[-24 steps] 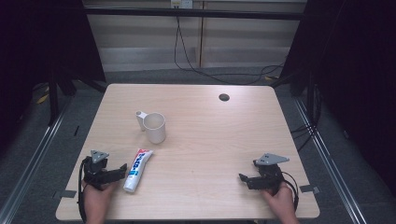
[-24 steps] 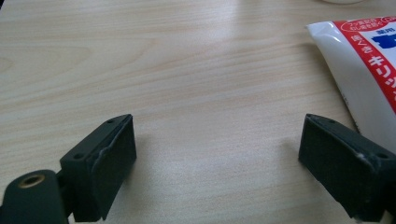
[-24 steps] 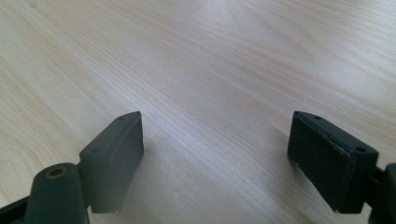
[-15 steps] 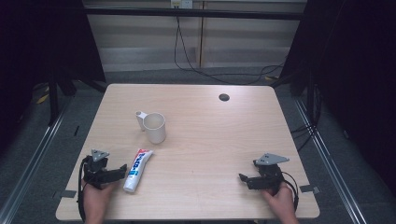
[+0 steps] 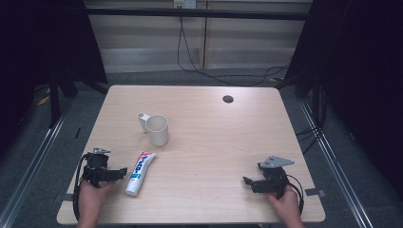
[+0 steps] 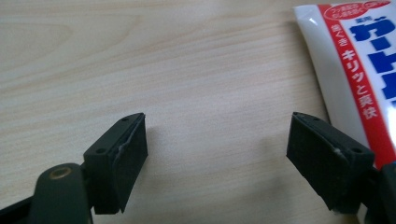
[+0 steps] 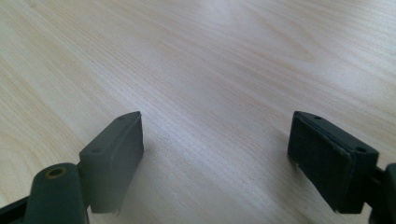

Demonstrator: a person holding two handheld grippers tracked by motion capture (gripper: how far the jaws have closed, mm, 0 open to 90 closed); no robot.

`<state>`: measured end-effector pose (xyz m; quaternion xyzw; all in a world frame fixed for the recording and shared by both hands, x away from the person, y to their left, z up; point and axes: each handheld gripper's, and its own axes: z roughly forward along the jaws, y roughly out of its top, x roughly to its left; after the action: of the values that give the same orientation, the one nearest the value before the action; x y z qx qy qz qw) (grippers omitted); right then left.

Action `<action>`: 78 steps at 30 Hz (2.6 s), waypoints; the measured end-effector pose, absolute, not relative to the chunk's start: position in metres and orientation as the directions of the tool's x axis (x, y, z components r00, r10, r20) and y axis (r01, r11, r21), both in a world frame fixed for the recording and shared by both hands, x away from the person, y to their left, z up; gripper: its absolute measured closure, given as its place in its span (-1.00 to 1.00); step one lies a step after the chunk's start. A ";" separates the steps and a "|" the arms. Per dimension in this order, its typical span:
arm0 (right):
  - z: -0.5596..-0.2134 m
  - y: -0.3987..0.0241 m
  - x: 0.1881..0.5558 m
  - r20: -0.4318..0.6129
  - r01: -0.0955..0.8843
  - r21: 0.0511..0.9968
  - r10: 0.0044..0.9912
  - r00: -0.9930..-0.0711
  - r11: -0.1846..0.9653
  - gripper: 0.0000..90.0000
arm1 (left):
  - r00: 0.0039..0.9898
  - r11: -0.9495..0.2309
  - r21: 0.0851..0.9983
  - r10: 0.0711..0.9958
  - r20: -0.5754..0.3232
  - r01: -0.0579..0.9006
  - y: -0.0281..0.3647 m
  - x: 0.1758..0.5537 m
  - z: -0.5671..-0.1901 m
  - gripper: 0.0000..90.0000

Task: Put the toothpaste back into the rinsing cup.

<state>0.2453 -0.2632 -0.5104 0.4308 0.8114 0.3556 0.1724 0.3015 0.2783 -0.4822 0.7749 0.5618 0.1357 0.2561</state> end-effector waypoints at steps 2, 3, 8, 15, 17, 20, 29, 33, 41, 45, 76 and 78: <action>-0.510 -0.263 0.245 0.027 0.577 0.725 0.822 -0.569 0.376 -0.60 | 0.338 -0.234 0.542 0.936 -0.099 0.807 0.277 0.303 -0.478 -0.54; -0.510 -0.263 0.245 0.027 0.577 0.725 0.822 -0.569 0.376 -0.60 | 0.347 -0.240 0.542 0.933 -0.101 0.805 0.276 0.304 -0.476 -0.53; -0.510 -0.263 0.245 0.027 0.577 0.726 0.822 -0.569 0.376 -0.60 | 0.361 -0.256 0.530 0.927 -0.103 0.809 0.272 0.307 -0.467 -0.53; -0.510 -0.263 0.245 0.027 0.577 0.725 0.822 -0.569 0.376 -0.60 | 0.403 -0.294 0.501 0.907 -0.122 0.814 0.262 0.313 -0.455 -0.53; -0.510 -0.263 0.245 0.027 0.577 0.725 0.822 -0.569 0.376 -0.60 | 0.415 -0.308 0.497 0.902 -0.117 0.811 0.259 0.315 -0.452 -0.53; -0.510 -0.263 0.245 0.027 0.577 0.725 0.822 -0.569 0.376 -0.60 | 0.424 -0.319 0.482 0.897 -0.123 0.816 0.254 0.319 -0.449 -0.53; -0.510 -0.263 0.245 0.027 0.577 0.726 0.822 -0.569 0.375 -0.60 | 0.438 -0.340 0.458 0.891 -0.124 0.821 0.245 0.326 -0.442 -0.53; -0.510 -0.263 0.245 0.027 0.577 0.725 0.822 -0.569 0.376 -0.60 | 0.435 -0.337 0.455 0.891 -0.129 0.825 0.239 0.329 -0.441 -0.53; -0.510 -0.263 0.245 0.027 0.576 0.726 0.822 -0.569 0.376 -0.60 | 0.446 -0.347 0.443 0.884 -0.139 0.827 0.230 0.335 -0.437 -0.50; -0.510 -0.263 0.245 0.028 0.578 0.725 0.822 -0.569 0.375 -0.60 | 0.448 -0.351 0.437 0.883 -0.138 0.828 0.226 0.337 -0.439 -0.50; -0.510 -0.263 0.245 0.027 0.577 0.725 0.822 -0.569 0.376 -0.60 | 0.427 -0.355 0.363 0.893 -0.142 0.862 0.195 0.350 -0.470 -0.46; -0.510 -0.263 0.245 0.027 0.577 0.725 0.822 -0.569 0.375 -0.60 | 0.415 -0.342 0.359 0.897 -0.150 0.869 0.194 0.350 -0.472 -0.45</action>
<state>0.2453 -0.2632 -0.5104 0.4313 0.8111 0.3555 0.1722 0.3498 0.1940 -0.4717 0.8183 0.5395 0.0369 0.1948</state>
